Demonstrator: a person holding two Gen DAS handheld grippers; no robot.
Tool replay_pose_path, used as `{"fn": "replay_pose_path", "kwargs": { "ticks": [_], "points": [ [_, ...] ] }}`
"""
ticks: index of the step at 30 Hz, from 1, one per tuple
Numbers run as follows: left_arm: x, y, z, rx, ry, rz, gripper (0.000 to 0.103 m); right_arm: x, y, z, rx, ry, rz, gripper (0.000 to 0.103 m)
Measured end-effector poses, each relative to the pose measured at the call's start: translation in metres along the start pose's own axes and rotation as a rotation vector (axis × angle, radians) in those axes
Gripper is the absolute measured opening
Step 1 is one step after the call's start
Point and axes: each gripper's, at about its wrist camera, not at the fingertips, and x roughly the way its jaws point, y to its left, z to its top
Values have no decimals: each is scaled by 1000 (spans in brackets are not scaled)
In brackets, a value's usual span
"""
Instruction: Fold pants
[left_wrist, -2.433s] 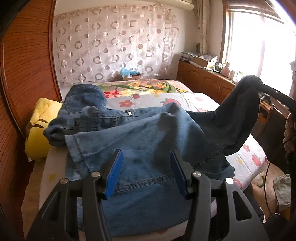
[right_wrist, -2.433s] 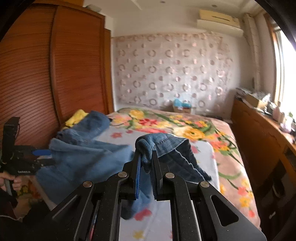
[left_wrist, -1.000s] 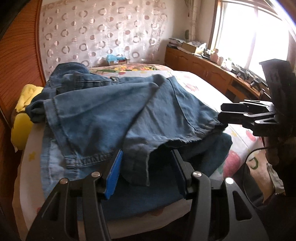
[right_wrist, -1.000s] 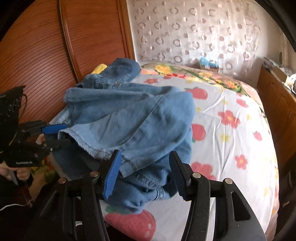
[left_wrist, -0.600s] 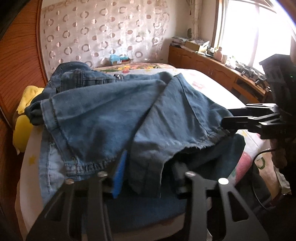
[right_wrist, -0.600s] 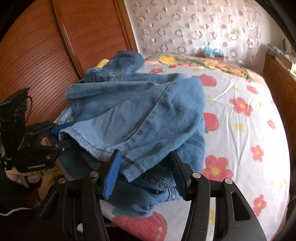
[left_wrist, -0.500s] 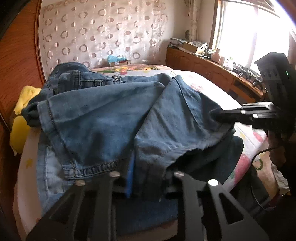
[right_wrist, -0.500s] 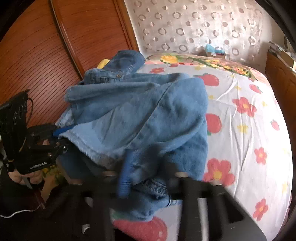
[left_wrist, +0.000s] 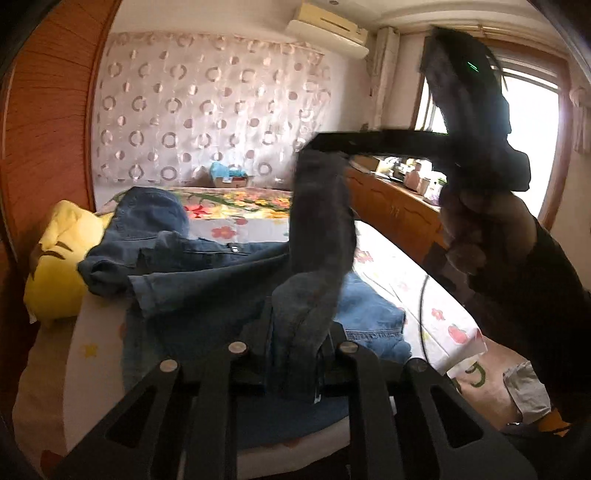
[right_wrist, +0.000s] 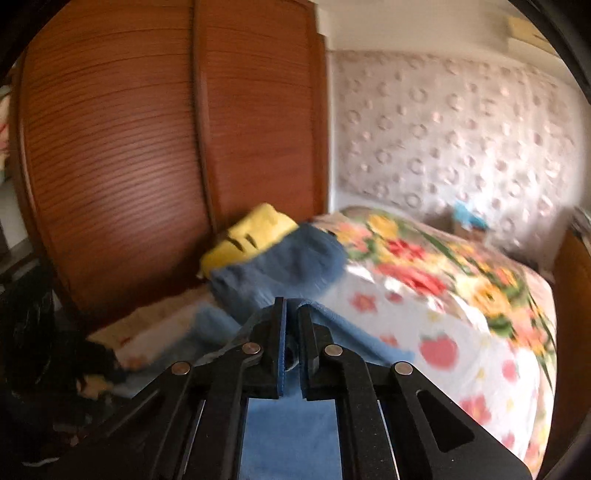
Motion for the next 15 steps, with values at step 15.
{"fn": "replay_pose_path", "kwargs": {
  "ticks": [15],
  "points": [
    [33, 69, -63, -172, 155, 125, 15, 152, 43, -6, -70, 219, 55, 3]
  ]
}}
